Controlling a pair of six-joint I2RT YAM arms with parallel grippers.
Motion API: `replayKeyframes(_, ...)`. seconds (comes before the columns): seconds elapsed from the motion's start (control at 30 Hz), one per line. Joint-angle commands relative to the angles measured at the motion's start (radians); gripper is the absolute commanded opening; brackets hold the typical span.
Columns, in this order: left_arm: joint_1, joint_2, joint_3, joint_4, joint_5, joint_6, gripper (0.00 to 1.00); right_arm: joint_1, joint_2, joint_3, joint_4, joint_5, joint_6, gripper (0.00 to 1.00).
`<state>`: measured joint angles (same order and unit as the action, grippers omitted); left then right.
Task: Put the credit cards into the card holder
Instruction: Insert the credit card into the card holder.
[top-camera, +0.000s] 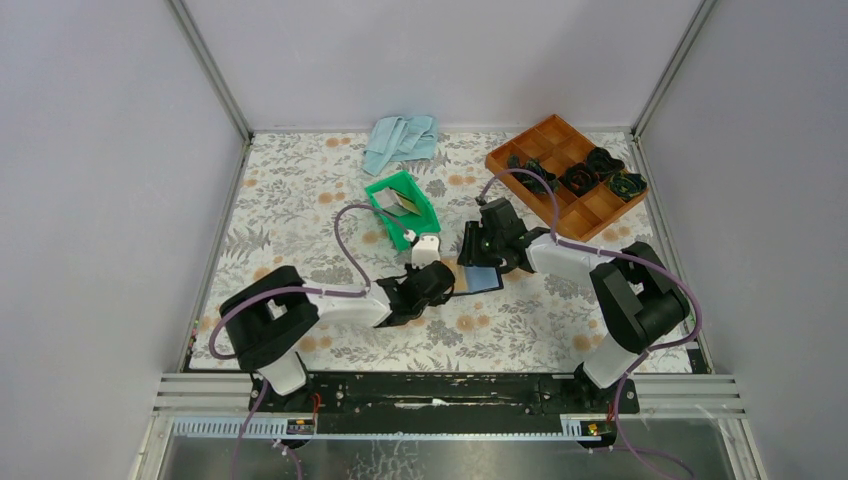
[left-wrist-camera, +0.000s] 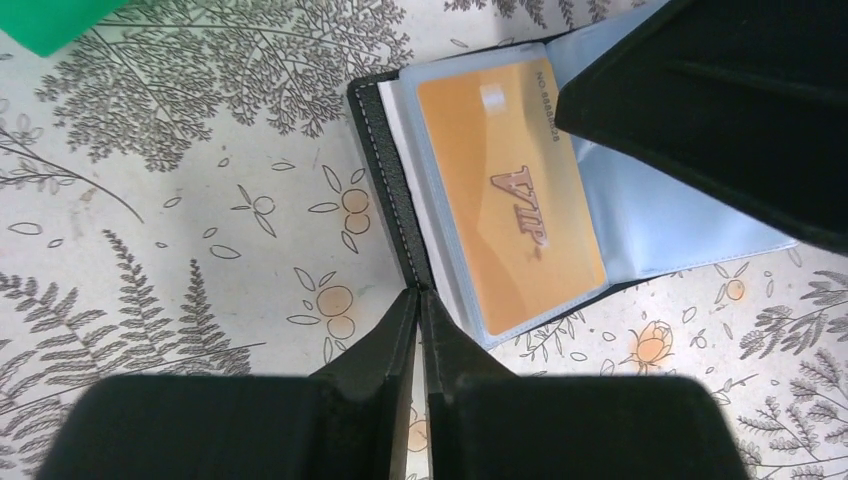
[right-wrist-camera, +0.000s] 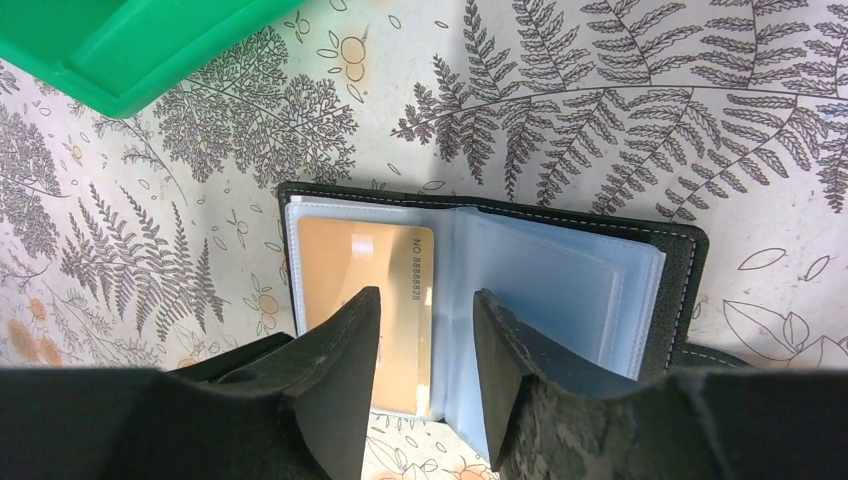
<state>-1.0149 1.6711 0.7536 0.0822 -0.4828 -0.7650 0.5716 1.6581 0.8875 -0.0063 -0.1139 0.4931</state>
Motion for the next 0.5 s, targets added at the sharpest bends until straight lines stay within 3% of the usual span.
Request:
replayKeyframes(0.0,-0.007,-0.063,-0.008,-0.027,-0.062,-0.014,0.12,0.013,-0.015,0.004,0.027,0.007,-0.014,0.47)
replayKeyframes(0.47,-0.008,-0.176,-0.012,-0.039,-0.175,-0.033,0.25,0.013,-0.012,0.019,0.030,-0.012,-0.029,0.47)
